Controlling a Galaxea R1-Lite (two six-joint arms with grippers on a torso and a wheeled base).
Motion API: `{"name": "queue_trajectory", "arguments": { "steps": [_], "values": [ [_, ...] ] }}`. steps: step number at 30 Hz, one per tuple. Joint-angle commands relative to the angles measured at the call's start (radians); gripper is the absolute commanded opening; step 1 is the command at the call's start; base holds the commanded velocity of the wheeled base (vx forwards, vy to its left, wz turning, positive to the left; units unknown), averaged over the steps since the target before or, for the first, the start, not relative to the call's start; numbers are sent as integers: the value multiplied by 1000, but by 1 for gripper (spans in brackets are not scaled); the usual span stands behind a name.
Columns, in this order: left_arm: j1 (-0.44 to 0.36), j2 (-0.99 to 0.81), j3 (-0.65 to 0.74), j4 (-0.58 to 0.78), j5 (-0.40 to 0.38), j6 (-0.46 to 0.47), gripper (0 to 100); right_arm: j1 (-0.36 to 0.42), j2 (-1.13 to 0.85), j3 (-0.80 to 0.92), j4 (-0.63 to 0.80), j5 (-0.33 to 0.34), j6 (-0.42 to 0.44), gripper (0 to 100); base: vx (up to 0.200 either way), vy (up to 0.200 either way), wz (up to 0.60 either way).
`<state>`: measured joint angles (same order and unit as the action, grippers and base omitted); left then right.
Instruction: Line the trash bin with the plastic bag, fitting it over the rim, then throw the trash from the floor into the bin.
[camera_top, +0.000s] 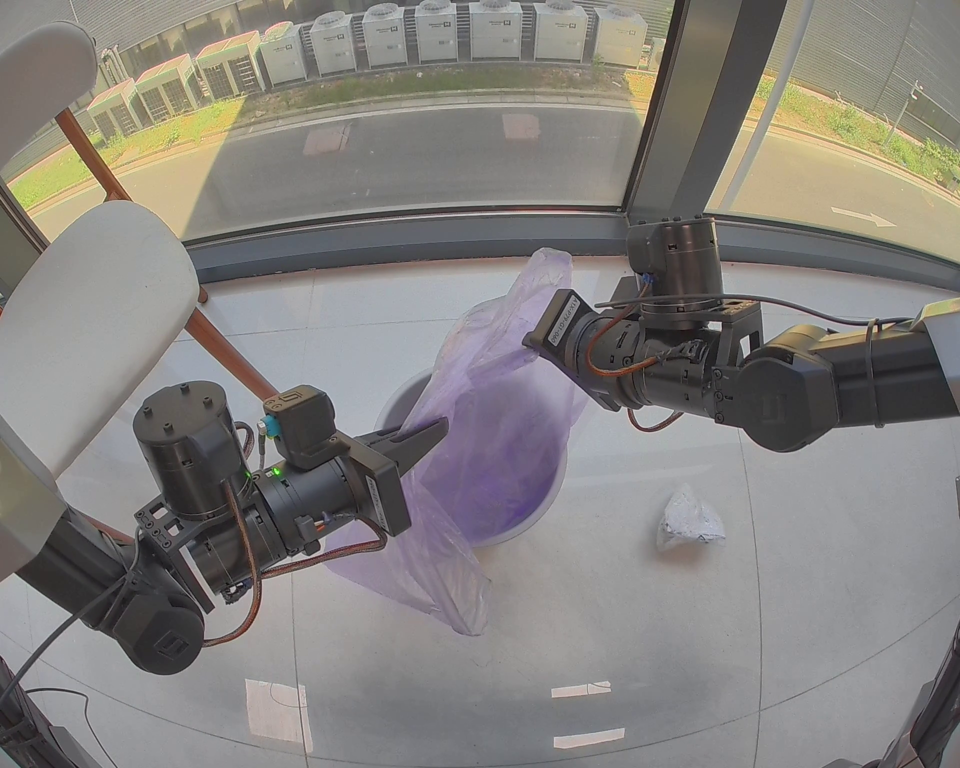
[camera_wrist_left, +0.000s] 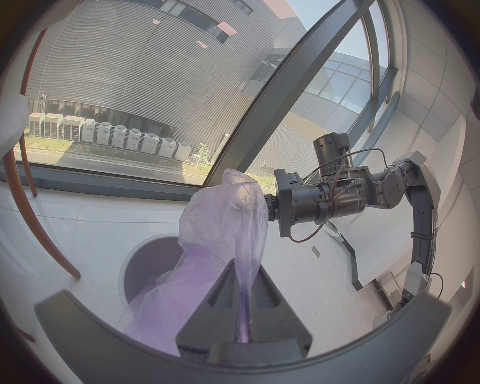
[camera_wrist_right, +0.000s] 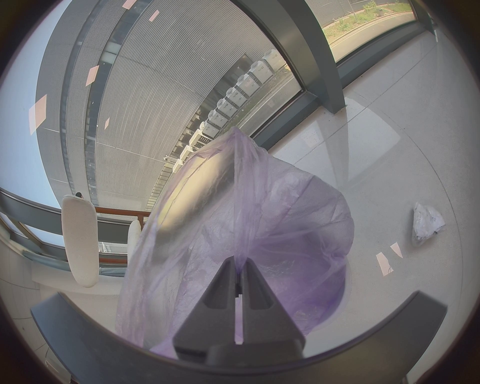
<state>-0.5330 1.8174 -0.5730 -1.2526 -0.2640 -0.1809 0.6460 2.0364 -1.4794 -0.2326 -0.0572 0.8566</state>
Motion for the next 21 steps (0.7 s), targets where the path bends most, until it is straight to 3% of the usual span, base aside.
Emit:
{"name": "queue_trajectory", "arguments": {
  "steps": [1, 10, 11, 21],
  "values": [
    [1, 0, 4, 1, 8, -3, 0, 3, -5, -2, -4, -3, -1, 0, 0, 0, 0],
    [-1, 0, 12, 2, 43, -6, 0, 1, -4, 7, -13, -4, 1, 0, 0, 0, 0],
    [-1, 0, 12, 2, 43, -6, 100, 1, -4, 7, -13, -4, 1, 0, 0, 0, 0],
    [21, -3, 7, 2, 49, -60, 100, -8, -1, 10, -14, -33, -1, 0, 0, 0, 0]
  ]
}}
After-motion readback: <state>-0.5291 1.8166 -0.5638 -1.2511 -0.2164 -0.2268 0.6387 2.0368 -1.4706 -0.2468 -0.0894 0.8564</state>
